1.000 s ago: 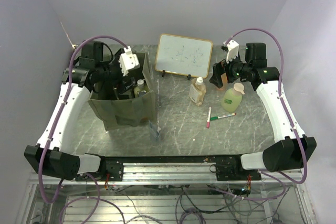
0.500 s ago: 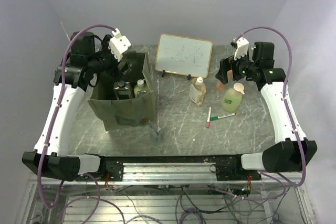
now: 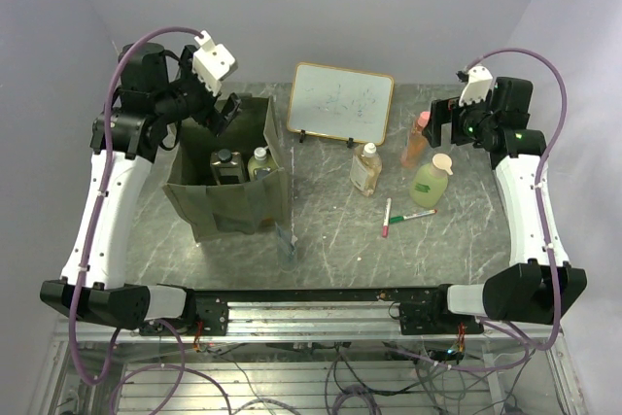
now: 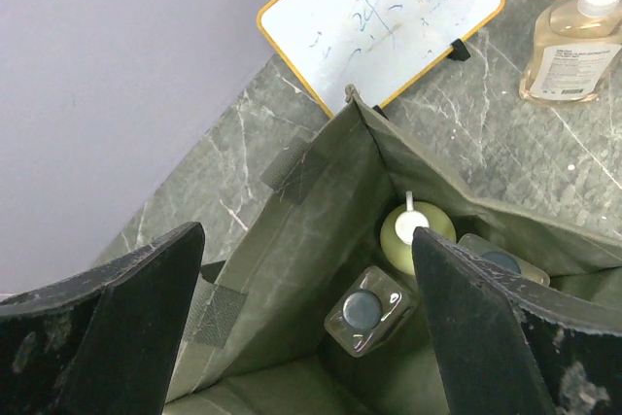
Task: Place the personal care products into the canvas bag
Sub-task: Move the care product at the center of the board.
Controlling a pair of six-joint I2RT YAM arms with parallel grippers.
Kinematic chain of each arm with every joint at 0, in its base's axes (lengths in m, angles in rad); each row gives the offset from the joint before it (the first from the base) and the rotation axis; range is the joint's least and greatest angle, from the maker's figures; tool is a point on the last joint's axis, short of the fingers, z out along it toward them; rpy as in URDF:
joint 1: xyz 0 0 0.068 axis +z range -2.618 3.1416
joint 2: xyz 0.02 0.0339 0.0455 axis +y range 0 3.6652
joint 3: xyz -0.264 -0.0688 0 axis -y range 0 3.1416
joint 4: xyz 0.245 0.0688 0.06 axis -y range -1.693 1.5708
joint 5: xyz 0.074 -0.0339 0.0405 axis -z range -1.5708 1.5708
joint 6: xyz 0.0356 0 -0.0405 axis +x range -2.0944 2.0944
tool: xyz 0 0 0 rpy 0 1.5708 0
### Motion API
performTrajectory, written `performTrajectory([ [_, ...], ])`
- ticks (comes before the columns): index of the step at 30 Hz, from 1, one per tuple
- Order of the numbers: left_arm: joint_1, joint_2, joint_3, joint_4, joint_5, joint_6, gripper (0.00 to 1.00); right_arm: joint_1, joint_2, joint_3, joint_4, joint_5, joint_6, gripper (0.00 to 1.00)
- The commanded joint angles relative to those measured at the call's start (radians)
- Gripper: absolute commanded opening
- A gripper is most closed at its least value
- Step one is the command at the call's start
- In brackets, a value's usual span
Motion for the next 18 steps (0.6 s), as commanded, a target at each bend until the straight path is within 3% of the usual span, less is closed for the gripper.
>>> performTrajectory([
  [1,0.003,0.010,0.044,0.026,0.011,-0.031,0.97,-0.005,0.011,0.026,0.010,0.015,-0.021,1.00],
  [11,-0.032,0.031,0.074,-0.058,-0.007,0.080,0.97,0.016,0.068,0.098,-0.088,-0.138,-0.229,0.98],
  [18,-0.045,0.064,0.088,-0.068,0.018,0.074,0.97,0.159,0.097,0.091,-0.103,-0.146,-0.297,0.96],
])
